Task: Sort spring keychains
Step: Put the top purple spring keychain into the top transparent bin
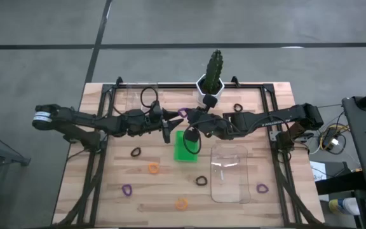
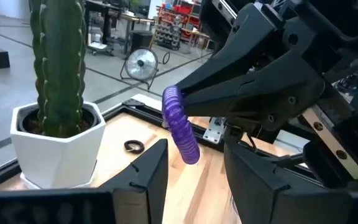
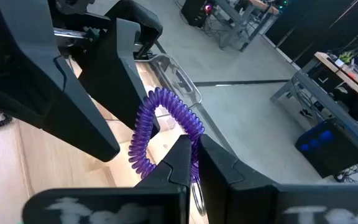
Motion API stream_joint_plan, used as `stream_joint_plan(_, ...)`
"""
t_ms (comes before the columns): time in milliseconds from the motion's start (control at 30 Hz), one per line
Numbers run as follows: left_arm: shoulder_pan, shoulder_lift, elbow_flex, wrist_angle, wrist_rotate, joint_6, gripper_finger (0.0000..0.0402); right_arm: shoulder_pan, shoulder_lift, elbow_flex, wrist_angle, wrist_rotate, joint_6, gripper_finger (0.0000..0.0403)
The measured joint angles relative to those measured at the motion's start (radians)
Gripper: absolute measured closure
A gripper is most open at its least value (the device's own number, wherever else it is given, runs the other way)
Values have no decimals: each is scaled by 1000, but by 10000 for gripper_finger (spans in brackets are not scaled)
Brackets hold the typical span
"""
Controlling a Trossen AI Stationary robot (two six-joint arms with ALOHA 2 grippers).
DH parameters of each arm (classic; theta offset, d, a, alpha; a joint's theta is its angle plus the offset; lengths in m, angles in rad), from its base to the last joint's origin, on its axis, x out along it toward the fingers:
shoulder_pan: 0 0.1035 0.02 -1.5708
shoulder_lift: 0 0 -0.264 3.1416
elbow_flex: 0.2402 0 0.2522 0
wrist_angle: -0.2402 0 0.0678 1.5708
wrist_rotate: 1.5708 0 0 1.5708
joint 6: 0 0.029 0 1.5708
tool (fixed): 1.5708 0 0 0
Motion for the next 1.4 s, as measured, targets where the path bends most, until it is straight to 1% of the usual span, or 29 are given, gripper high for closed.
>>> stream_joint_plan(300,2,15,6,2,-79,10,252,18,0,0,-20,19,0,390)
stream_joint_plan(533,10,17,17,9,-80,-32,257,24,0,-1,-19,18,0,390)
stream_joint_plan(633,10,20,18,6,-80,-47,284,24,0,-1,-19,18,0,390)
stream_joint_plan(700,10,20,17,6,-79,-48,315,24,0,-1,-19,18,0,390)
stream_joint_plan(800,9,20,17,-1,-79,-50,374,24,0,-1,-19,17,0,390)
stream_joint_plan(833,9,20,17,-1,-79,-50,383,24,0,-1,-19,17,0,390)
stream_joint_plan(1067,9,20,17,0,-79,-50,391,24,0,-1,-52,11,9,389)
stream_joint_plan(1133,9,20,18,-1,-79,-50,391,24,0,-1,-63,3,7,383)
stream_joint_plan(1200,9,20,17,0,-79,-50,391,24,0,2,-91,2,11,369)
stream_joint_plan(1400,10,20,18,-1,-79,-48,392,24,-3,6,-125,4,12,304)
